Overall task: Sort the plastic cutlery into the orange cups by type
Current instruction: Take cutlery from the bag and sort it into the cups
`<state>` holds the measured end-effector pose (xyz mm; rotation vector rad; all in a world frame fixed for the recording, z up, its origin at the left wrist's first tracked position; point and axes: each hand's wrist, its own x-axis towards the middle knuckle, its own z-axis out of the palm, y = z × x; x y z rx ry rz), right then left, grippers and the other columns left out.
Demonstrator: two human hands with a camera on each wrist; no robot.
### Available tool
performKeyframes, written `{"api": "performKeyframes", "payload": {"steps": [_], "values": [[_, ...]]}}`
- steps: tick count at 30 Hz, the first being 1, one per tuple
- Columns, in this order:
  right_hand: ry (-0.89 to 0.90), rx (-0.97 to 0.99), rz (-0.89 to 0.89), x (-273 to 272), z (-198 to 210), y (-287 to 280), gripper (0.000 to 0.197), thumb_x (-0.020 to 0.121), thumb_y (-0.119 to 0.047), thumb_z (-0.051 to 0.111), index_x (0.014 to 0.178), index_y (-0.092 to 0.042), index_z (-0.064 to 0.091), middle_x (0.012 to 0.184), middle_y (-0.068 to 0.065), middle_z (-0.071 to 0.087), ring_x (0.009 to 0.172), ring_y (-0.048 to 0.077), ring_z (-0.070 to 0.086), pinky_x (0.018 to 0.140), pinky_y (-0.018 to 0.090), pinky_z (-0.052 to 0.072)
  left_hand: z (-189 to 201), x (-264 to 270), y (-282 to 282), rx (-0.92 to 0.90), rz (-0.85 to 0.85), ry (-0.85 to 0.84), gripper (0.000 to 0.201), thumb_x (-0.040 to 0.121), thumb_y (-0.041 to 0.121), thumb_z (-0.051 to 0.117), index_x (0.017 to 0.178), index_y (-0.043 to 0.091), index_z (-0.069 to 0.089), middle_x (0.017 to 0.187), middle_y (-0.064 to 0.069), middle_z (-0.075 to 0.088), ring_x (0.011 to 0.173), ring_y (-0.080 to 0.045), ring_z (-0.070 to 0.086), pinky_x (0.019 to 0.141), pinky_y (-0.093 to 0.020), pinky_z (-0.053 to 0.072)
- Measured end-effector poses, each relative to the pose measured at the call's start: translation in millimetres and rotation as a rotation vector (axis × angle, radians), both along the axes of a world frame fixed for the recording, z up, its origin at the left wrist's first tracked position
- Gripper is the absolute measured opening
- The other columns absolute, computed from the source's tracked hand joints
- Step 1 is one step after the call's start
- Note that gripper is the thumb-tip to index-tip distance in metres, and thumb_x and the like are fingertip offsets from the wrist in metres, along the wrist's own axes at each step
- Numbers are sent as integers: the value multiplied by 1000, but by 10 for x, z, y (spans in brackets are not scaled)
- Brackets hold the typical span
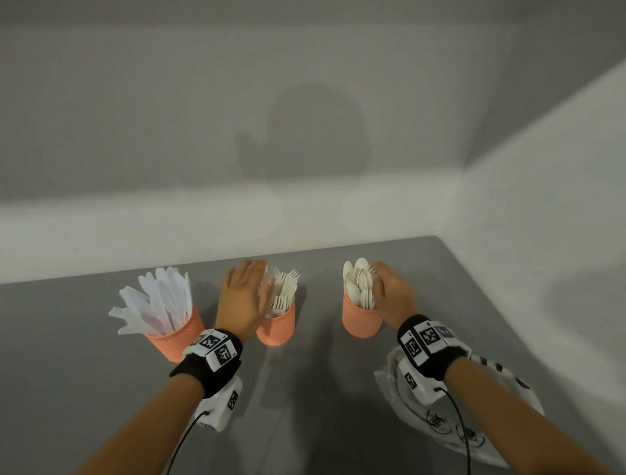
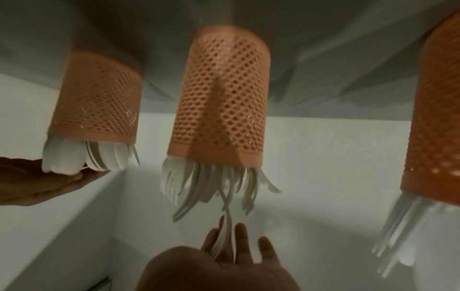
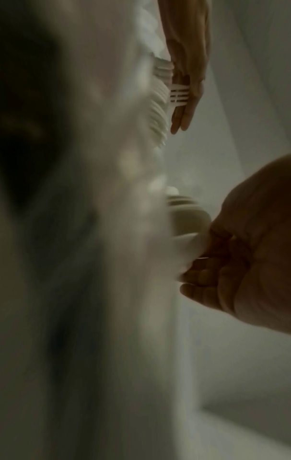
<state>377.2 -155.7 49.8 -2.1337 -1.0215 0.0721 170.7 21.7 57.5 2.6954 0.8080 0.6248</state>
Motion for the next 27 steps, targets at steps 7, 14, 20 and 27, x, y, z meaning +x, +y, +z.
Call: {"api": "performKeyframes", "payload": {"steps": [7,14,20,27], "values": [[-173,-208,-13,-74,-96,83,84,81,-58,4,145,-9,28,155,15,22,143,28,20,116,41,15,-152,58,-93,-55,19,123,104,73,78,-9,148,10,13,158,-7,3,146,-23,2,118,-40,1],[-287,-442,44,-104,-40,196,88,73,-52,-15,148,-21,21,157,13,12,146,27,10,118,41,6,-198,221,-116,-118,32,73,89,83,62,-5,145,5,25,152,-16,27,143,-30,20,117,-33,13],[-321,-494,35,-163,8,216,77,81,-50,-8,147,-26,26,158,12,11,146,28,10,116,48,3,-217,246,-148,-22,-41,125,85,86,58,-5,143,7,31,149,-13,34,142,-29,25,119,-38,13],[-301,-694,52,-139,110,235,65,92,-61,18,149,-29,13,159,11,-1,146,29,0,114,56,3,-143,287,-158,-46,-15,285,102,62,71,5,149,17,7,158,-13,5,146,-29,-1,119,-40,3]]}}
